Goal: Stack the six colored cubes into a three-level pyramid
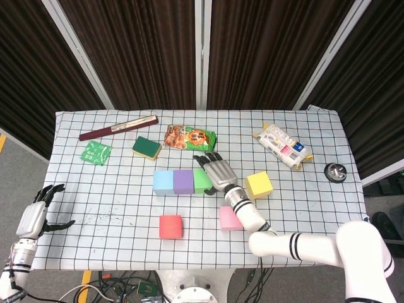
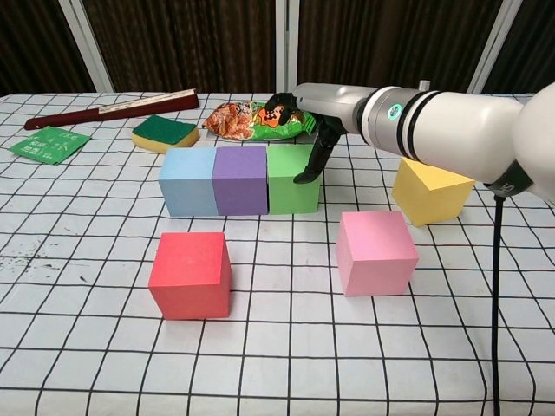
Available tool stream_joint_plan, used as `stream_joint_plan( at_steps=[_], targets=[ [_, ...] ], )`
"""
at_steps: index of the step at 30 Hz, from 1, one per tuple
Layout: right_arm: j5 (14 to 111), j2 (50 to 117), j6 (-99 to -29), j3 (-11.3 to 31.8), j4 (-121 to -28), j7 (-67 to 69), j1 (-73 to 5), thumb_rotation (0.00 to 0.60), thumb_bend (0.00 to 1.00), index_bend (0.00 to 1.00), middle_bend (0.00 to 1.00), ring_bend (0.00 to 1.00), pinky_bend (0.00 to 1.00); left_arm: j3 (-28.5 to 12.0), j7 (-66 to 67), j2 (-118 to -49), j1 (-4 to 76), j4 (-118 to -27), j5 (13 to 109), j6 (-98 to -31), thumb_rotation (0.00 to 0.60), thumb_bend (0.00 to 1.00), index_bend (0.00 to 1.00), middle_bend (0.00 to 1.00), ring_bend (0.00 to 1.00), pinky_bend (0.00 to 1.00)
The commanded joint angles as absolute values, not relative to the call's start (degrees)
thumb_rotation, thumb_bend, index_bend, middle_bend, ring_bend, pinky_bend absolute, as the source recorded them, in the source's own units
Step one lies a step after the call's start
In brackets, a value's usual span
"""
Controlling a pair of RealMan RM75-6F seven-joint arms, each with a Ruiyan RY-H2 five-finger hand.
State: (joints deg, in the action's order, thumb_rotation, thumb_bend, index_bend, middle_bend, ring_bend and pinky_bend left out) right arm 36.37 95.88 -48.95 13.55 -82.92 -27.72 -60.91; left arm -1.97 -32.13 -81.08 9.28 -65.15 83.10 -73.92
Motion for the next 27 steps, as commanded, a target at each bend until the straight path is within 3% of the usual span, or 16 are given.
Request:
stream_joint_plan(
  at_steps=[1, 12, 27],
  targets=[
    [37.2, 94.04, -49.27, 13.84, -85.4, -26.78, -60.21, 0.6, 0.11, 0.0, 0.1, 0.0, 0.0, -2.07, -32.0, -80.99, 9.24, -65.35, 83.09, -74.14, 0.6, 0.0, 0.13, 0.16, 0.04, 0.06],
    [34.83, 88.92, -50.9, 14.15, -86.75, -26.29, -58.51, 0.6, 0.13, 0.0, 0.1, 0.0, 0.0, -2.15, -31.94, -80.91, 9.28, -65.59, 82.95, -74.06, 0.6, 0.0, 0.13, 0.16, 0.04, 0.06],
    [26.05, 95.51, -46.05, 13.13, -74.26, -28.69, -61.54, 0.6, 0.18, 0.0, 0.1, 0.0, 0.0, -2.23, -32.59, -81.04, 9.2, -64.95, 83.6, -75.15, 0.6, 0.0, 0.13, 0.16, 0.04, 0.06]
  ],
)
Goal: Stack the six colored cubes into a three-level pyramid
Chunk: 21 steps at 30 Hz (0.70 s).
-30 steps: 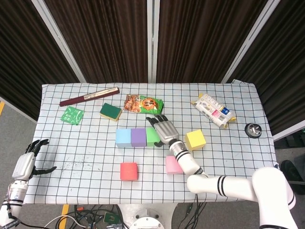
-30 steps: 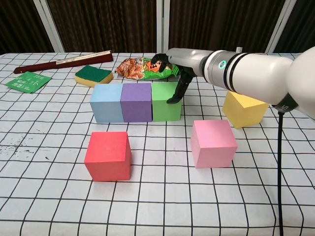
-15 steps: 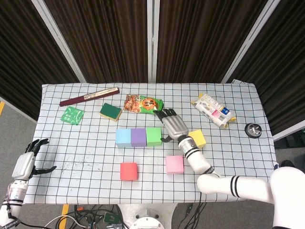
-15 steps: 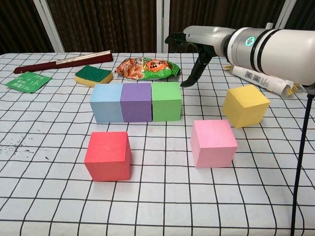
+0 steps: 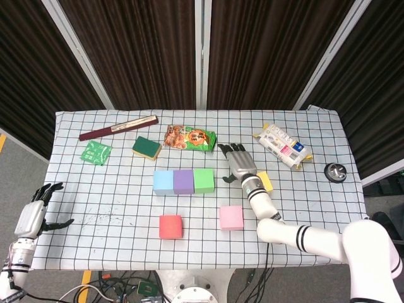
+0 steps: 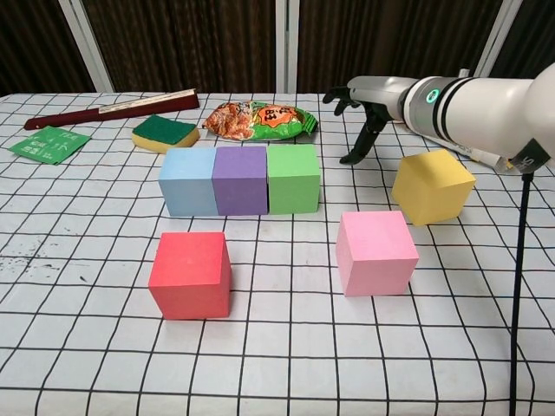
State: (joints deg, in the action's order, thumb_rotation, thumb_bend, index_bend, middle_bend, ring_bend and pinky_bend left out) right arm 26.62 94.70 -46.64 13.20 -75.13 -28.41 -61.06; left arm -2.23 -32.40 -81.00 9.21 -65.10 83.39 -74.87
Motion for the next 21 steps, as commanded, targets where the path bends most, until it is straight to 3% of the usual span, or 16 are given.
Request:
stream_joint_plan(
  at_steps=[1, 21],
  targets=[
    [25.95, 95.78, -45.87, 13.11, -74.0, -28.7, -61.62, 0.6, 0.18, 0.0, 0.1, 0.0, 0.0, -2.22, -32.77, -81.06, 9.17, -64.83, 83.8, -75.45, 0.6, 0.0, 0.13, 0.16, 0.04, 0.06],
    [26.71, 96.87, -45.03, 14.03, -73.99, -26.93, -61.85, 0.6, 0.18, 0.0, 0.11, 0.0, 0.0, -1.91, -32.53, -80.91, 9.28, -65.13, 84.71, -76.42, 0.6, 0.0, 0.13, 0.16, 0.04, 0.06]
  ],
)
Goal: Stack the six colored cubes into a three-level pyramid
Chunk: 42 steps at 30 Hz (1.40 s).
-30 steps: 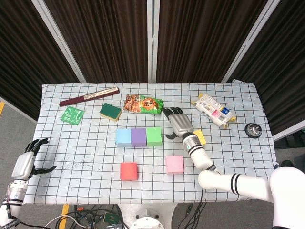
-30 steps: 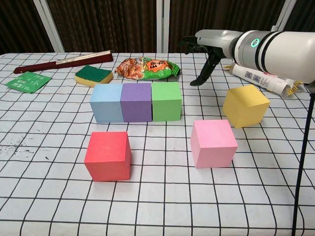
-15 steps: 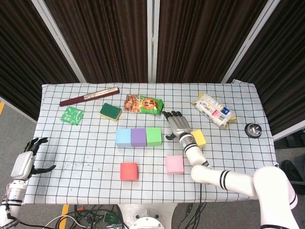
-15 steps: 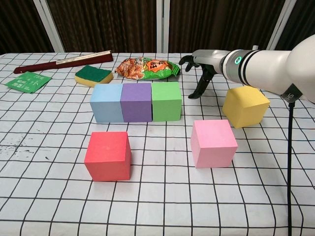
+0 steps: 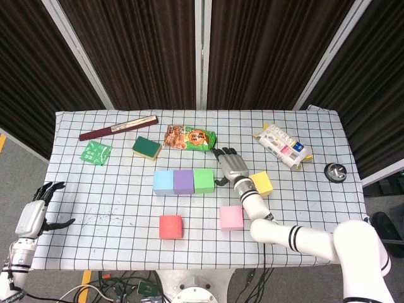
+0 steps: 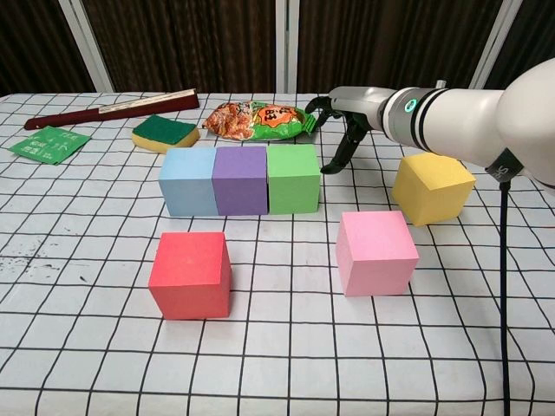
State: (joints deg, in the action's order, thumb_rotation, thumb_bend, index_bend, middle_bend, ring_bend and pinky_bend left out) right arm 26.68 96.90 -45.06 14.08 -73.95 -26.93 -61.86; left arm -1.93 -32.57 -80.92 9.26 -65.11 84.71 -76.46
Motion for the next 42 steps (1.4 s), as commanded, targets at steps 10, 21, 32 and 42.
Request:
stream_joint_plan(
  at_steps=[10, 21, 32, 42],
  targets=[
    [27.11, 97.26, -44.88, 14.11, -74.04, -26.25, -61.89, 0.6, 0.18, 0.0, 0.12, 0.0, 0.0, -1.94, -32.48, -80.79, 9.3, -65.28, 84.64, -76.56, 0.6, 0.0, 0.13, 0.16, 0.04, 0.06],
    [27.71, 97.38, -44.72, 14.05, -74.17, -25.81, -61.97, 0.6, 0.15, 0.0, 0.12, 0.0, 0.0, -1.85, -32.64, -80.88, 9.27, -65.01, 84.55, -76.45, 0.6, 0.0, 0.13, 0.16, 0.04, 0.06],
    [30.91, 91.48, -48.4, 14.18, -81.36, -24.9, -59.55, 0.6, 0.16, 0.0, 0.12, 0.0, 0.0, -1.97, -31.94, -80.39, 9.45, -66.11, 84.92, -77.0, 0.6, 0.0, 0.13, 0.16, 0.04, 0.06],
    [40.91, 78.4, -53.85, 15.83, -99.22, -21.59, -54.68, 0.6, 0.12, 0.0, 0.17, 0.0, 0.0, -2.44, -28.6, -78.64, 9.94, -70.12, 84.83, -77.24, 0.6, 0.0, 0.13, 0.17, 0.04, 0.06]
  ],
)
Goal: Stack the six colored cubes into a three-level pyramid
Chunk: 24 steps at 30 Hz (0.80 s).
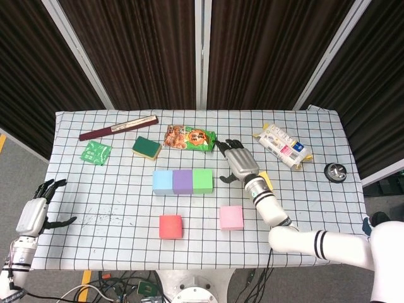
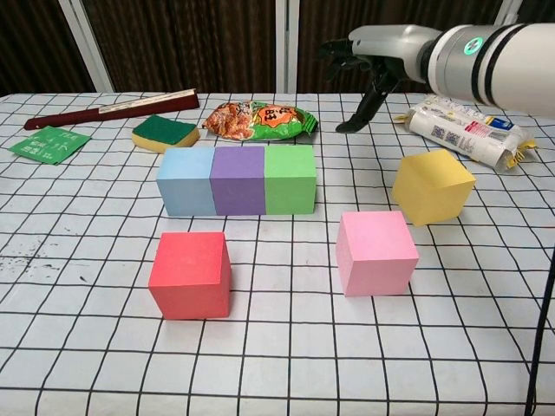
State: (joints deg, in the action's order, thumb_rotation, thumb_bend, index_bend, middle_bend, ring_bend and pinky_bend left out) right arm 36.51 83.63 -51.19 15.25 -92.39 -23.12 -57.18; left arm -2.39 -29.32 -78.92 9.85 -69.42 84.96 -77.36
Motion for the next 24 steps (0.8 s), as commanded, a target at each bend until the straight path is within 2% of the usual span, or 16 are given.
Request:
stream_joint_plan(
  at_steps=[1, 4, 10, 18, 24],
  targets=[
    [42.23, 76.88, -54.6, 15.86, -101.63, -20.79, -53.72, 0.6, 0.1, 0.0, 0.19, 0.0, 0.0, -2.41, -28.14, -78.56, 9.95, -70.57, 84.74, -77.15, 0.6, 0.0, 0.13, 0.17, 0.04, 0.06],
    [45.75, 73.71, -55.62, 15.19, -106.7, -18.89, -51.4, 0.6, 0.05, 0.0, 0.21, 0.0, 0.0, -2.37, -27.29, -78.44, 9.93, -71.49, 84.51, -76.98, 0.6, 0.0, 0.13, 0.17, 0.04, 0.06],
    [57.37, 70.06, -58.67, 9.06, -114.86, -17.17, -45.34, 0.6, 0.0, 0.0, 0.17, 0.0, 0.0, -2.56, -25.54, -78.51, 9.98, -73.29, 83.42, -76.18, 0.6, 0.0, 0.13, 0.17, 0.04, 0.06],
    [68.38, 71.52, -60.68, 0.76, -115.58, -17.34, -39.57, 0.6, 0.0, 0.0, 0.13, 0.0, 0.0, -2.84, -22.98, -78.35, 10.16, -75.54, 83.05, -76.16, 0.6, 0.0, 0.13, 0.17, 0.04, 0.06],
    [71.67, 73.73, -61.89, -1.41, -113.78, -16.98, -36.99, 0.6, 0.0, 0.0, 0.12, 0.0, 0.0, -2.69, -22.15, -78.12, 10.36, -76.67, 83.23, -75.92, 0.6, 0.0, 0.13, 0.17, 0.04, 0.06]
  ],
)
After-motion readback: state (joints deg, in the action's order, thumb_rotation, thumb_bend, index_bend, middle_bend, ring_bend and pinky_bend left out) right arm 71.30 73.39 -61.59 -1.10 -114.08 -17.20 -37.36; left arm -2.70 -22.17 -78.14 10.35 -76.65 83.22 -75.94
